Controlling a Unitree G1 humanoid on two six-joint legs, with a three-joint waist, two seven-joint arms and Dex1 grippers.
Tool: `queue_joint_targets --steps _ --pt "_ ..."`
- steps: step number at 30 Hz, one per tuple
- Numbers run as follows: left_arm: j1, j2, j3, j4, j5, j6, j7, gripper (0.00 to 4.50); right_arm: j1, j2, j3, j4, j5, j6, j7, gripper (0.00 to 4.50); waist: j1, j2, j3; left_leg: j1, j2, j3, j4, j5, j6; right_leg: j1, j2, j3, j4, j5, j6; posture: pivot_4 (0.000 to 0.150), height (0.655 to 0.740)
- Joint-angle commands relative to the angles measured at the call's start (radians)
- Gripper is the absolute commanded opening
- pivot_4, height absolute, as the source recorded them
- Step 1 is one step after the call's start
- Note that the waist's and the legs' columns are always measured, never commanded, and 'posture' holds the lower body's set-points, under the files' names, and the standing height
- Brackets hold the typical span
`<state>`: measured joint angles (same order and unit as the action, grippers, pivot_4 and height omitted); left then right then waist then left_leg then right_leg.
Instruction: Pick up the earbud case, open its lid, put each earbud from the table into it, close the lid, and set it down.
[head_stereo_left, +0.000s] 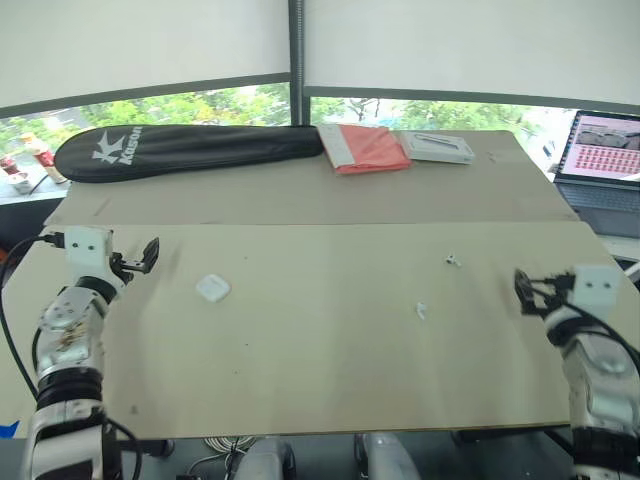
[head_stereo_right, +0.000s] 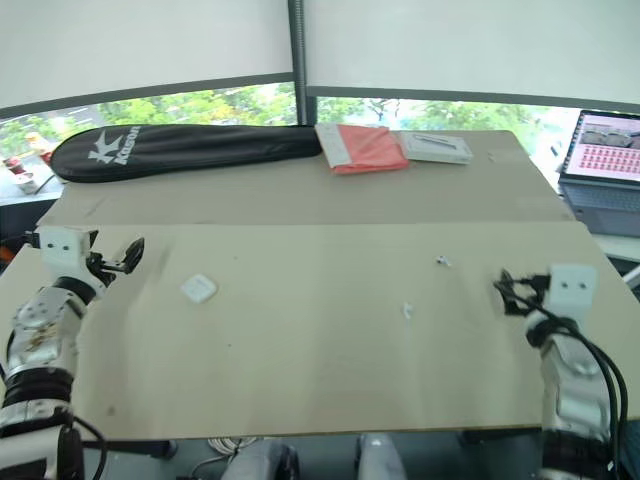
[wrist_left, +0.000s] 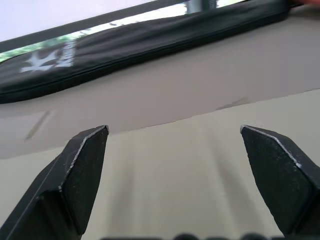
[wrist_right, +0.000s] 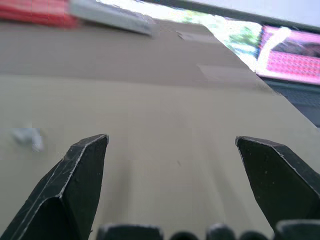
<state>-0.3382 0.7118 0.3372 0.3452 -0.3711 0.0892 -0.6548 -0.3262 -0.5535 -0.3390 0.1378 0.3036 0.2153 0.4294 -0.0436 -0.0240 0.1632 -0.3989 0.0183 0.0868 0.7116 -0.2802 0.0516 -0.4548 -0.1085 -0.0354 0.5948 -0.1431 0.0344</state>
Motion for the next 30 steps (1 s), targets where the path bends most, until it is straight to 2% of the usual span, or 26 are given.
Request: queue_joint_targets --steps 1,5,10,15,21,30 --pt "0.057 0.067 -0.028 -0.254 -0.109 0.217 -0.107 4.45 -0.091 0.01 0.109 -0.049 0.094 0.07 0.19 4.5 0.001 0.0 0.0 0.0 0.001 -0.001 0.0 0.0 0.0 0.0 0.001 0.0 0.0 0.0 0.0 0.15 0.74" --pt "0.117 0.12 -0.107 -0.402 -0.126 0.357 -0.182 4.45 -0.174 0.045 0.247 -0.086 0.182 0.173 0.39 4.5 0.013 0.001 0.0 0.0 0.0 -0.002 -0.002 0.0 0.0 0.0 0.001 -0.002 0.0 0.0 0.0 0.15 0.74" --pt "0.087 0.119 -0.166 -0.354 -0.057 0.357 -0.188 4.45 -0.219 0.073 0.382 -0.178 0.226 0.278 0.517 4.5 0.032 0.001 0.0 -0.002 -0.002 -0.002 0.001 0.0 0.0 0.0 0.0 -0.001 0.0 0.0 0.0 0.15 0.74" --pt "0.04 0.084 -0.206 -0.251 -0.011 0.307 -0.215 4.45 -0.243 0.116 0.438 -0.271 0.253 0.353 0.523 4.5 0.038 0.001 0.0 -0.001 -0.002 -0.002 0.001 0.0 -0.001 0.0 0.001 -0.003 0.0 0.0 0.0 0.15 0.74" --pt "-0.024 0.018 -0.249 -0.139 0.038 0.26 -0.223 4.45 -0.248 0.138 0.429 -0.318 0.261 0.395 0.492 4.5 0.038 0.001 0.0 -0.002 -0.003 -0.001 0.001 0.0 -0.001 0.0 0.001 -0.003 0.0 0.0 -0.001 0.15 0.74" --pt "-0.004 0.023 -0.264 -0.044 0.093 0.217 -0.248 4.45 -0.216 0.11 0.398 -0.374 0.268 0.419 0.471 4.5 0.033 0.001 0.0 -0.001 -0.003 -0.001 0.001 0.0 -0.001 0.0 0.001 -0.003 0.001 0.0 -0.001 0.15 0.74"
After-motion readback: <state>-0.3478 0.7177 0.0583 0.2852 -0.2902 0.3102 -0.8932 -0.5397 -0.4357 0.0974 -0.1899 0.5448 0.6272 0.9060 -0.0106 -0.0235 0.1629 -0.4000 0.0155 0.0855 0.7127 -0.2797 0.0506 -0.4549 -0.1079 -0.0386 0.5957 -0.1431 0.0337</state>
